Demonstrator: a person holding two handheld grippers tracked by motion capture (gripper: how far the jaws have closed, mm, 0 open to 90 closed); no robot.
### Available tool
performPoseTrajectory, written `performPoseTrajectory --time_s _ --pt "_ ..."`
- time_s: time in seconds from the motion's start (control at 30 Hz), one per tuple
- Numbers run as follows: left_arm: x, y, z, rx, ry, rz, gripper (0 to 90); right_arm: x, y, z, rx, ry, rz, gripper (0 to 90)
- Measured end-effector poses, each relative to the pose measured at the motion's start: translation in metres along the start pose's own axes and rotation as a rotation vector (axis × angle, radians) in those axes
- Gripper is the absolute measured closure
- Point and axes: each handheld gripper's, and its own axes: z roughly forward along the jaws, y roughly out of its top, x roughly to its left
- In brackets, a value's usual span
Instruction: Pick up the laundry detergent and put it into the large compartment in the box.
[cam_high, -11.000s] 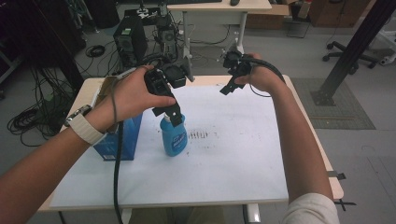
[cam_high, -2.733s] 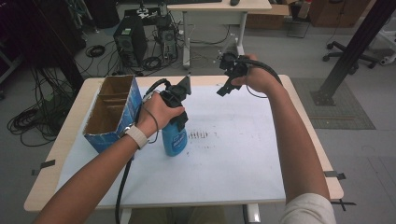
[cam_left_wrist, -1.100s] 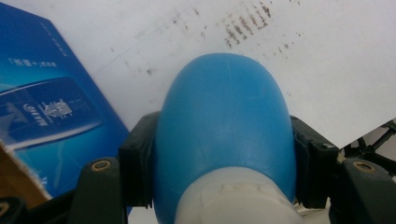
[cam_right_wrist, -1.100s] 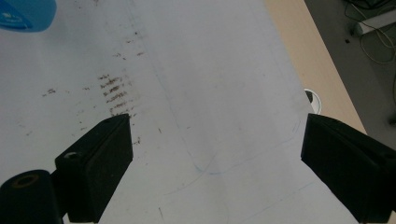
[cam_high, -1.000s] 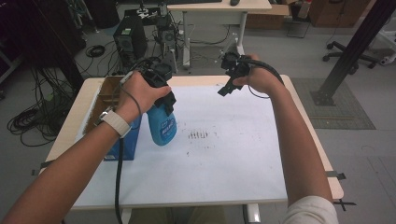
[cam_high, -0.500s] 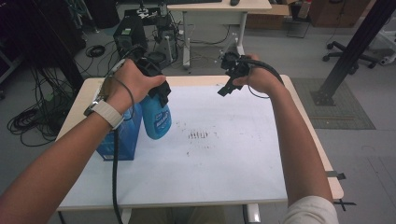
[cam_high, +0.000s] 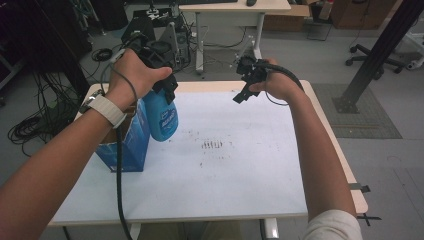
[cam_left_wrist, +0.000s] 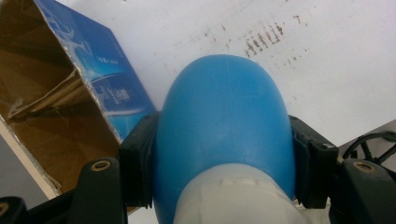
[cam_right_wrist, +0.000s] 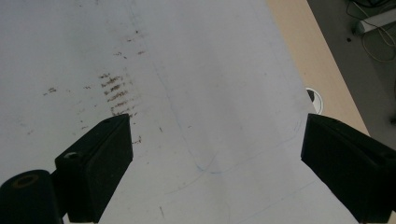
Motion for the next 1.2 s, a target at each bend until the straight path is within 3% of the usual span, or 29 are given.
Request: performPoseTrajectory --time_s 1.2 --pt "0.037 0.002 -0.067 -0.046 0.017 -0.172 37.2 0.0 0.0 -0.003 -0.013 -0.002 -0.001 9.1"
